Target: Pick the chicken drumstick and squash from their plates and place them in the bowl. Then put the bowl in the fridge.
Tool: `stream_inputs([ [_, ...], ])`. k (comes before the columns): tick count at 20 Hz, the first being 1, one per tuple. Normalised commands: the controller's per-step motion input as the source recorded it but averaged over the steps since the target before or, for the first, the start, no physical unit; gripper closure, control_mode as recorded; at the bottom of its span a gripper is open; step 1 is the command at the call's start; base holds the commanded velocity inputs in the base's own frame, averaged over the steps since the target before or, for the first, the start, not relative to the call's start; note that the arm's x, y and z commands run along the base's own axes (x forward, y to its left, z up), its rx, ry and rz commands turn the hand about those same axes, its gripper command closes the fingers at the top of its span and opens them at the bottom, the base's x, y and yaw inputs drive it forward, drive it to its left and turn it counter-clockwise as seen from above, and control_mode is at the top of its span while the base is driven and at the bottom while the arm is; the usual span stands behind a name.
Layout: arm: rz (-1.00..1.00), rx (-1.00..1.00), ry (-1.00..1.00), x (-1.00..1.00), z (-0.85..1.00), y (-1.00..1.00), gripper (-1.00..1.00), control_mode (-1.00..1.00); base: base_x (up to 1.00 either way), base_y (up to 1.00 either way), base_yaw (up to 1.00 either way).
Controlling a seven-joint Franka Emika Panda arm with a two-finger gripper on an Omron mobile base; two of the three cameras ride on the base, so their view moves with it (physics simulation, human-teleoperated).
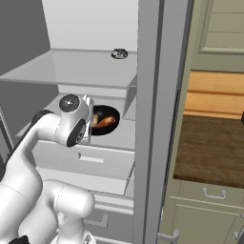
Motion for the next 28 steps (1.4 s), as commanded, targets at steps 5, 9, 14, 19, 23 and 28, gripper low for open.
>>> stream_inputs([
  [5, 0.16, -0.14, 0.0, -0.05, 0.32, 0.01, -1.0, -1.0, 0.0, 0.0, 0.0],
  [9, 0.22, -0.26, 0.0, -0.06, 0.02, 0.07, -1.0, -1.0, 0.0, 0.0, 0.0],
  [14, 0.22, -0.33, -0.03, -0.24, 0.0, 0.37, -1.0, -1.0, 0.0, 0.0, 0.0],
  [19, 0.21, -0.32, -0.08, -0.39, 0.04, 0.29, -1.0, -1.0, 0.0, 0.0, 0.0],
  [23, 0.24, -0.16, -0.01, -0.4, 0.23, 0.01, -1.0, -1.0, 0.0, 0.0, 0.0],
  [28, 0.25, -0.11, 0.14, -0.13, 0.63, 0.02, -1.0, -1.0, 0.0, 0.0, 0.0],
])
